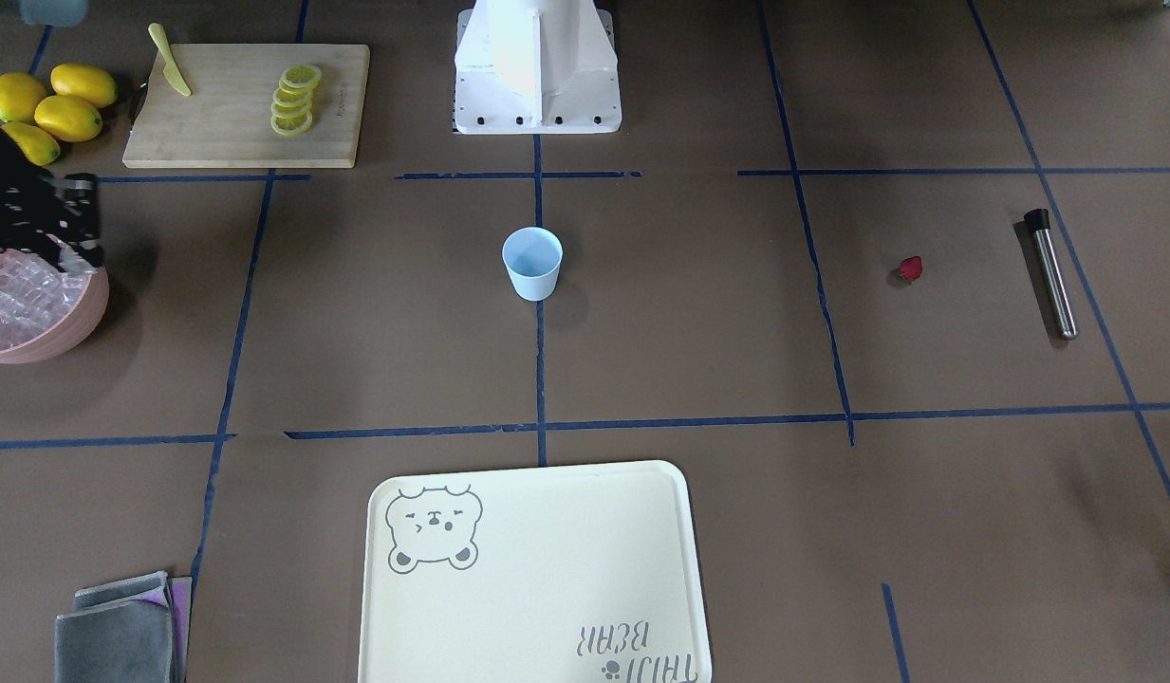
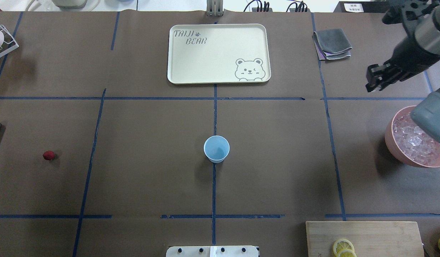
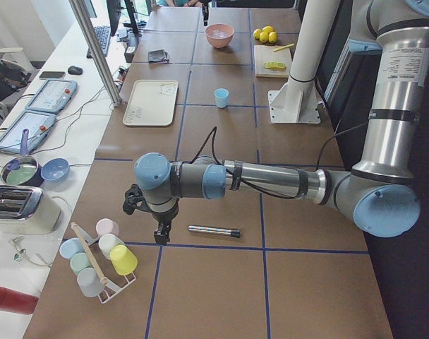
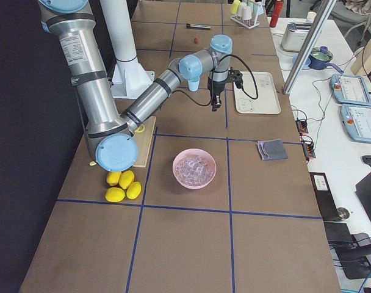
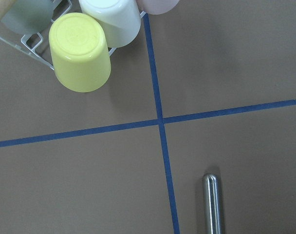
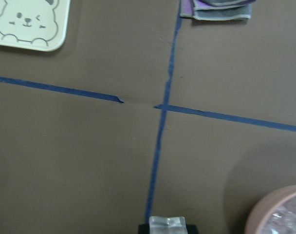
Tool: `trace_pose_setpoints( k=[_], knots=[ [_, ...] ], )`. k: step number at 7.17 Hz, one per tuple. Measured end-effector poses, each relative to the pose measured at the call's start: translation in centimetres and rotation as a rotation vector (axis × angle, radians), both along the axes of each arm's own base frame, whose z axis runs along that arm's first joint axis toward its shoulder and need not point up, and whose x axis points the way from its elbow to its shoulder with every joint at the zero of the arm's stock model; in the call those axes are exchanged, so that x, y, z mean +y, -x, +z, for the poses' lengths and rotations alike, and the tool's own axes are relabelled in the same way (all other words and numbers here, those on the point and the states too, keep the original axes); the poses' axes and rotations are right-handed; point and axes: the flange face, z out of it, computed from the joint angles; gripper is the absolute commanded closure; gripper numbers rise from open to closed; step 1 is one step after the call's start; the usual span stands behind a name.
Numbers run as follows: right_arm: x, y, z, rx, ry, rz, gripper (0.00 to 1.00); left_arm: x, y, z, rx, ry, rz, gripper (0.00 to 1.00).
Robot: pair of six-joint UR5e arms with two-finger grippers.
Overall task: Mash ice and strawberries in cup
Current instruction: 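Carry the ice cube with the right gripper over the light-blue cup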
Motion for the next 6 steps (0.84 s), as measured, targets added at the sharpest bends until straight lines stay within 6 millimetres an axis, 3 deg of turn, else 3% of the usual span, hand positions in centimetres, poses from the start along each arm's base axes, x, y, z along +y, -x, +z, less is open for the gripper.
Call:
trace_pose_setpoints(
  k=[1, 3, 5, 6],
  knots=[
    [0.7, 4.8, -3.8, -0.019, 0.021, 0.023, 1.0, 0.0, 0.0, 0.1, 0.0, 0.001, 0.0, 0.0],
    [4.2, 14.4, -10.1, -0.019, 0.04, 0.084, 1.0, 0.0, 0.0, 0.1, 0.001, 0.013, -0.01, 0.0],
    [7.4, 22.4, -13.8, -0.007, 0.066, 0.127, 1.0, 0.0, -0.1, 0.0, 0.001, 0.02, -0.017, 0.0],
    [8.8, 25.7, -14.6, 0.006, 0.069, 0.141, 1.0, 0.0, -0.1, 0.0, 0.001, 0.021, -0.018, 0.0]
  ],
)
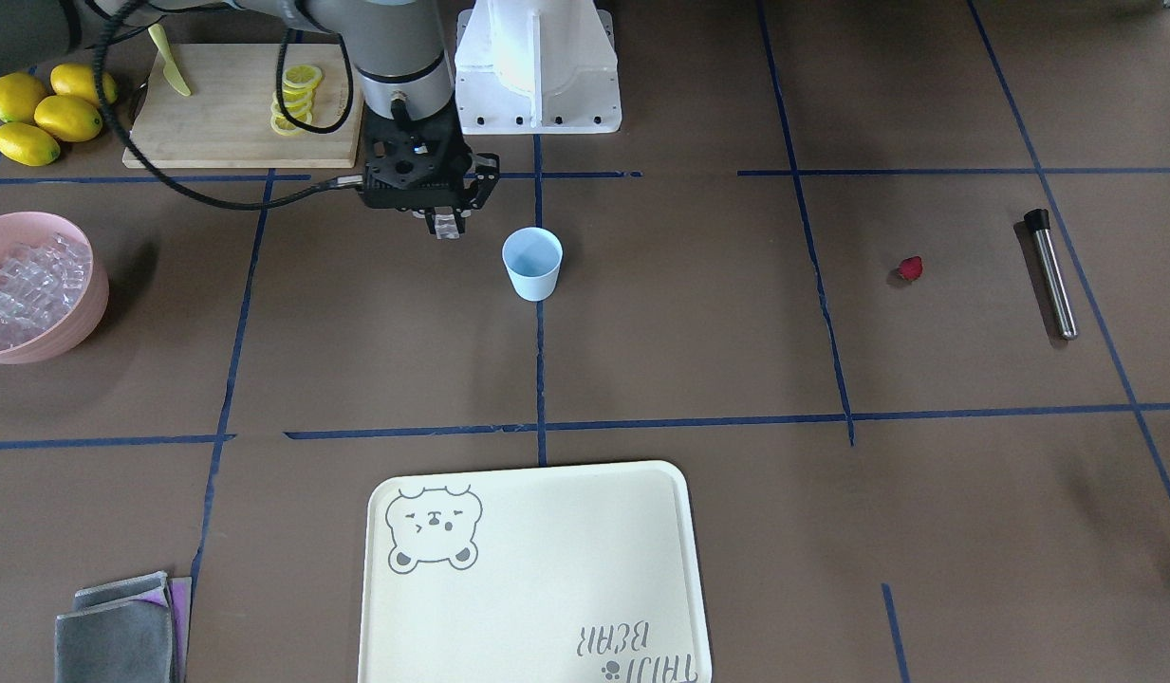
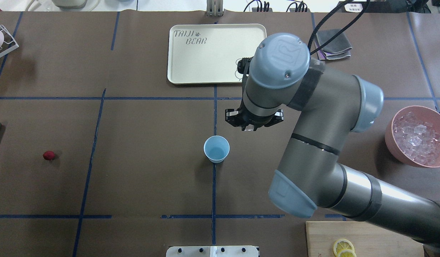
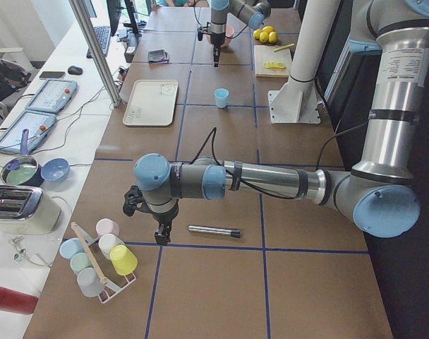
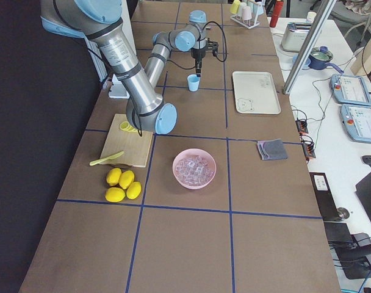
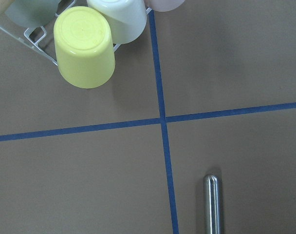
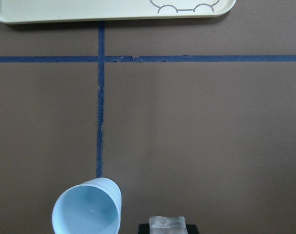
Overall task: Mash ice and strawberries in cup
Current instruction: 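Carry the ice cube with the right gripper over the light-blue cup, then open the right gripper to drop the ice cube into the cup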
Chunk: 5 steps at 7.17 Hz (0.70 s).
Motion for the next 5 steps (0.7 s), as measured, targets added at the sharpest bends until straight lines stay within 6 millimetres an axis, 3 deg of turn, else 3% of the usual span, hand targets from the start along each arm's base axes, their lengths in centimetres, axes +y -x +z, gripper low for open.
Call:
trace_pose_setpoints(
  k=[2, 5],
  knots=[
    [1.1, 4.9, 0.2, 0.002, -0.001, 0.015, 1.0, 0.0, 0.0, 0.0, 0.0, 0.001, 0.0, 0.0],
    [1.9, 8.4, 0.0, 0.012, 0.002, 0.008, 0.98, 0.1, 0.0, 0.2, 0.0, 0.004, 0.0, 0.0]
  ],
)
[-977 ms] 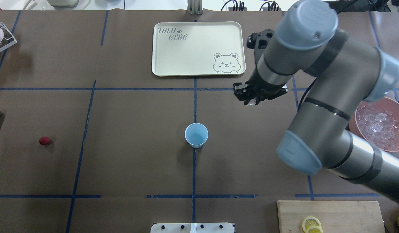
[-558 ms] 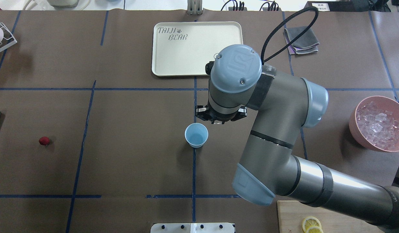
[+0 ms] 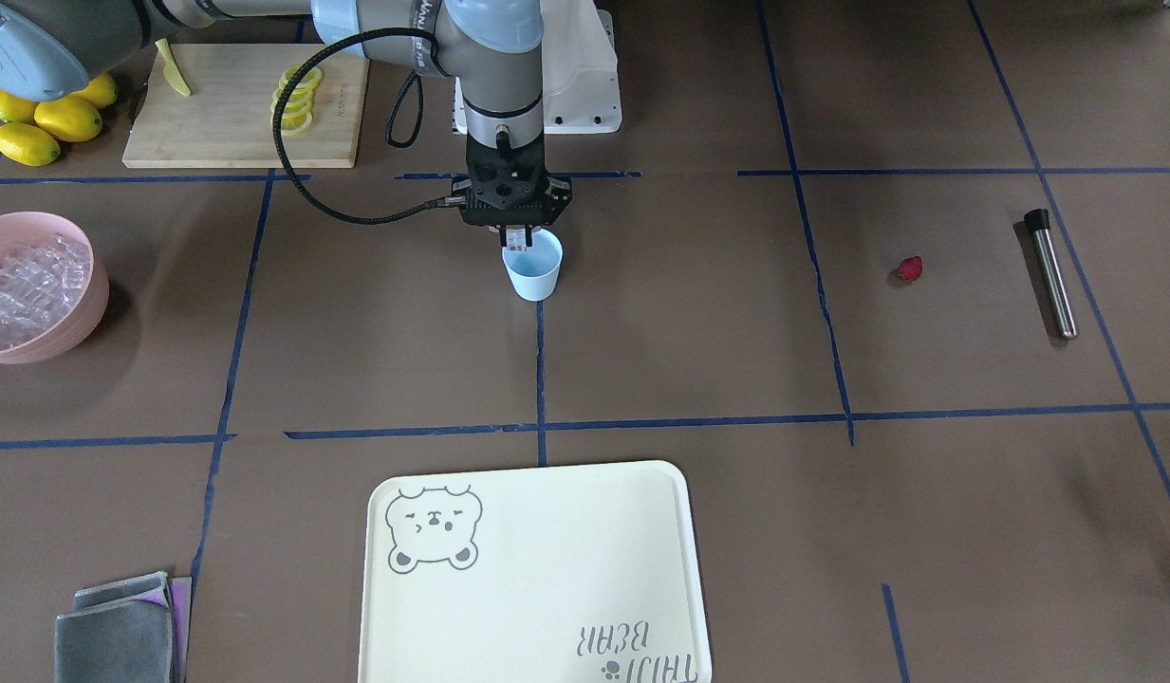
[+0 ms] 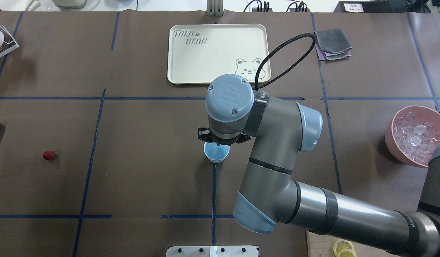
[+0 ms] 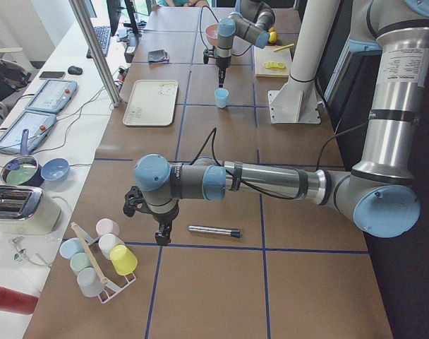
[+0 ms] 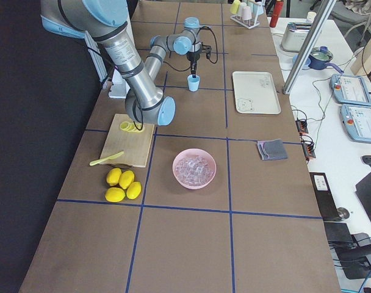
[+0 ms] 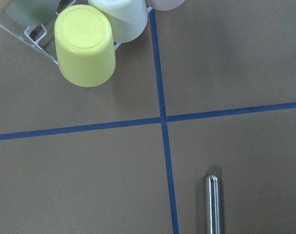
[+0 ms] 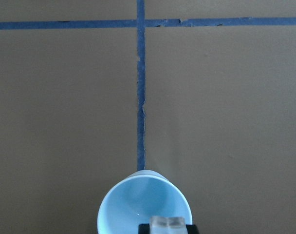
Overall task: Mash ice and strawberries in cup
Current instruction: 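Open the right gripper to drop the ice cube into the cup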
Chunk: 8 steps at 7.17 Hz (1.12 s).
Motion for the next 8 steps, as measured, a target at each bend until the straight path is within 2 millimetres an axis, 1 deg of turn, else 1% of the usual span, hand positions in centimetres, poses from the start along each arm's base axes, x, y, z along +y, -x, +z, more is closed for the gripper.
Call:
trace_pose_setpoints(
  k=[1, 2, 3, 4, 5, 6, 8],
  knots=[
    [0.31, 0.53, -0.02, 0.002, -0.001, -0.005, 0.95, -0.03, -0.02, -0.01, 0.0, 0.0, 0.0, 0.0],
    [0.46, 0.79, -0.08, 0.003, -0.003, -0.008, 0.86, -0.05, -0.03, 0.0, 0.0, 0.0, 0.0, 0.0],
    [0.51, 0.88, -0.21, 0.001, -0.004, -0.008, 0.77, -0.07, -0.04, 0.0, 0.0, 0.0, 0.001, 0.0],
    [0.51, 0.94, -0.41, -0.001, -0.005, -0.008, 0.59, -0.1, -0.04, -0.02, -0.001, 0.0, 0.001, 0.0],
    [0.5, 1.04, -0.58, -0.002, -0.005, -0.009, 0.47, -0.11, -0.04, -0.02, -0.001, 0.0, 0.001, 0.0],
    [0.47, 1.09, -0.7, -0.002, -0.006, -0.009, 0.37, -0.12, -0.07, -0.03, -0.001, 0.0, 0.001, 0.0],
    [0.47, 1.11, -0.81, -0.003, -0.007, -0.01, 0.24, -0.12, -0.06, -0.03, -0.002, 0.0, 0.001, 0.0]
  ],
)
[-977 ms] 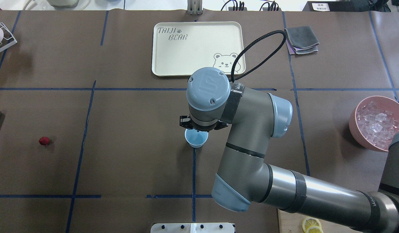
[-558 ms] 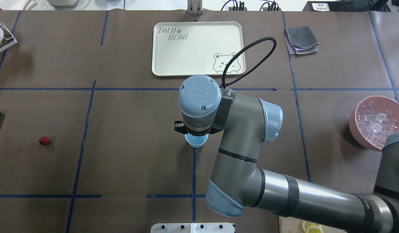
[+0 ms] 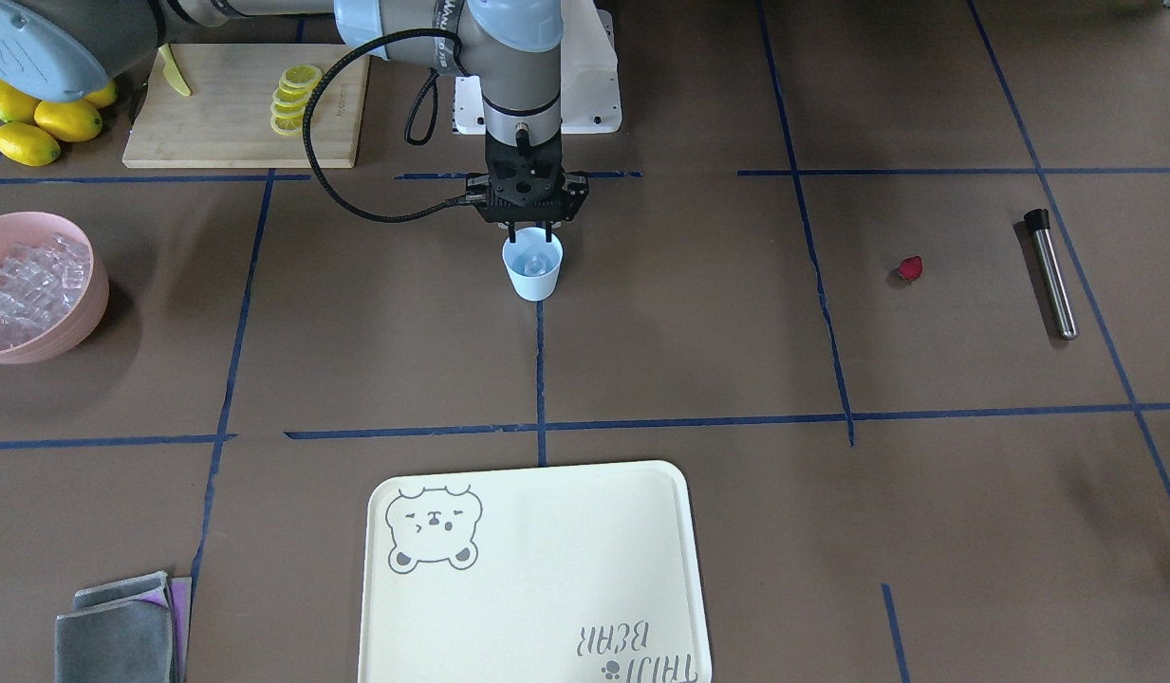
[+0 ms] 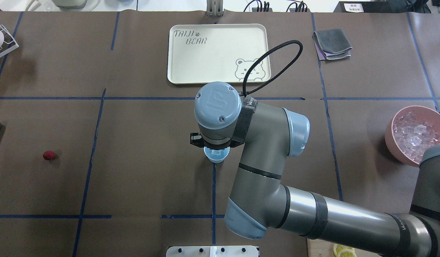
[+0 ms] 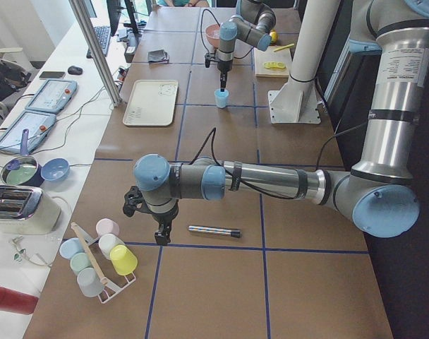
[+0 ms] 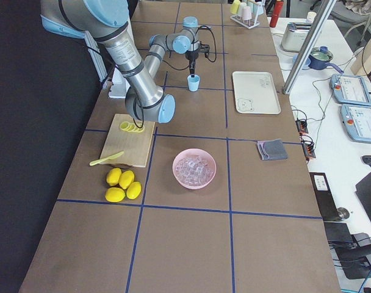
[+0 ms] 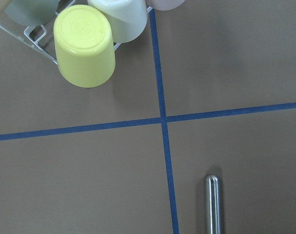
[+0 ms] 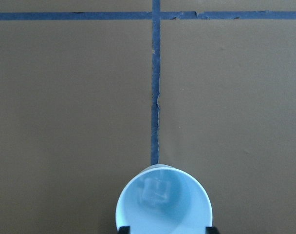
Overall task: Mash ice and strawberries in cup
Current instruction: 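Open the right gripper to drop the ice cube into the cup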
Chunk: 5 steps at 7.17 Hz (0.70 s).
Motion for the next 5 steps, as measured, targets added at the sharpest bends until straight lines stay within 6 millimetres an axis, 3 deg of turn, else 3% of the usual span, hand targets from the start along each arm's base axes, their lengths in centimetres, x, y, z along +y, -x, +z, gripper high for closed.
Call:
trace_pose_setpoints(
  k=[1, 5],
  knots=[
    [0.0, -0.01, -0.04, -0.001, 0.0, 0.0, 0.02, -0.03, 0.0, -0.04, 0.0, -0.001, 0.0, 0.0],
    [-0.38, -0.64, -0.88, -0.005, -0.03, 0.033, 0.01, -0.16, -0.05, -0.43, 0.0, -0.001, -0.006, 0.0]
  ],
)
